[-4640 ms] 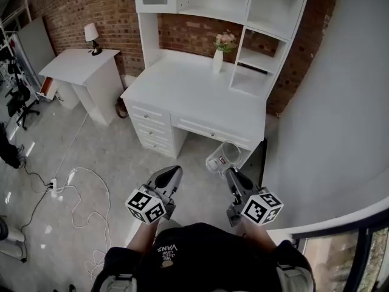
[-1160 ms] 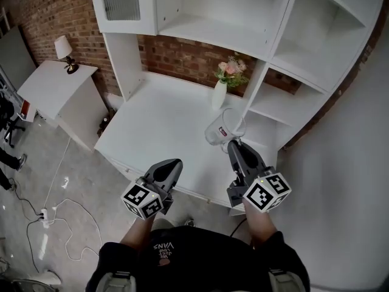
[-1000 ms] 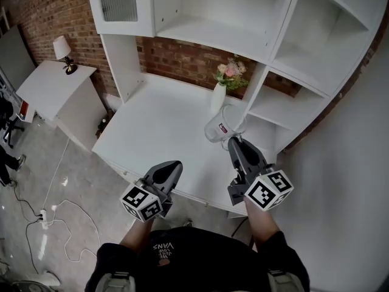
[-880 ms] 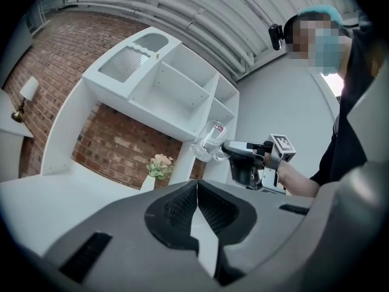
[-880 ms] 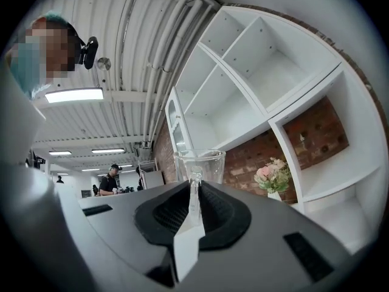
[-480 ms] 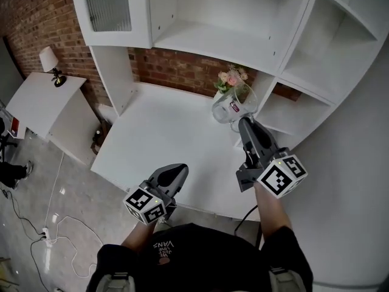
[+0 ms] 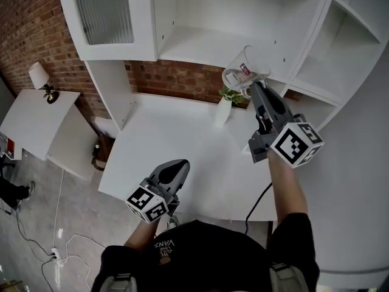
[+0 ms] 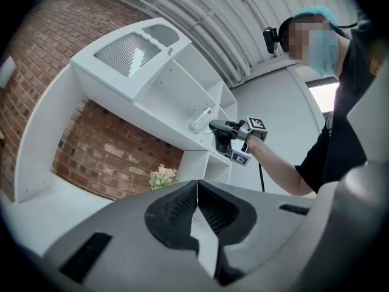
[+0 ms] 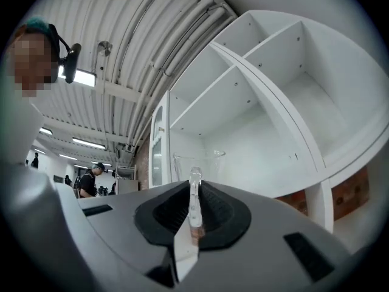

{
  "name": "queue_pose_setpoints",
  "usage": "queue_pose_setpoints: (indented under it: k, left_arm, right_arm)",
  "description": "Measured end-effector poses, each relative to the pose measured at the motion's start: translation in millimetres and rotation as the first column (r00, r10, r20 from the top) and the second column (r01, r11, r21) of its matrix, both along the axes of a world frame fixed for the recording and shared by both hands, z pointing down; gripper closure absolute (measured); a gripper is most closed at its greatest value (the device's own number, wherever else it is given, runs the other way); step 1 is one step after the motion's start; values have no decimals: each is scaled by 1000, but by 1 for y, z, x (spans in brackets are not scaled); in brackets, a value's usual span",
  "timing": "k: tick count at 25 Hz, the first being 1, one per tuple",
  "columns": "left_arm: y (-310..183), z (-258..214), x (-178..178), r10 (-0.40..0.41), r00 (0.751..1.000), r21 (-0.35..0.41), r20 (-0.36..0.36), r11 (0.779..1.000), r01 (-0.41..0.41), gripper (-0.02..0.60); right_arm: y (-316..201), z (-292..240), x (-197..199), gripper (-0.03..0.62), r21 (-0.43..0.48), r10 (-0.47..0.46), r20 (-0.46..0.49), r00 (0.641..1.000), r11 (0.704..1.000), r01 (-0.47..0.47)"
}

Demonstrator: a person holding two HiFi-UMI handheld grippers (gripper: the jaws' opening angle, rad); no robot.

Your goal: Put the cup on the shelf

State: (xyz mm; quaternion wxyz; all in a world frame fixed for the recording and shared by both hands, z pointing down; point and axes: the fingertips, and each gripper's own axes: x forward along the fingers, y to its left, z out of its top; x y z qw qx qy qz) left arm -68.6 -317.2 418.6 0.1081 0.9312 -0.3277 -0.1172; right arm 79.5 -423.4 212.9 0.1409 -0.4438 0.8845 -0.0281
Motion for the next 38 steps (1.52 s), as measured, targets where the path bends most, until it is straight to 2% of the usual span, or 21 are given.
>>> queue_pose_setpoints:
  k: [6, 16, 27, 31, 38]
  left_arm:
    - [-14, -3, -16, 43, 999, 5, -11, 999, -43, 574]
    - [-32, -4, -27, 87, 996, 12, -33, 996, -87, 574]
    - [-42, -8, -35, 118, 992, 27, -49, 993, -117, 574]
    - [-42, -8, -38, 115, 992, 28, -44, 993, -114, 574]
    - [-48, -5, -48, 111, 992, 26, -54, 994, -110, 574]
  right_arm:
    - [-34, -19, -16, 565, -2, 61, -67, 996, 998, -61]
    - [-70, -19, -39, 565, -92, 53, -166, 985, 993, -69]
    - [-99, -23, -67, 563, -154, 12, -358, 933, 985, -72]
    - [-107, -24, -72, 563, -174, 2, -380, 925, 982, -74]
    - [-125, -23, -83, 563, -218, -16, -364, 931, 974, -69]
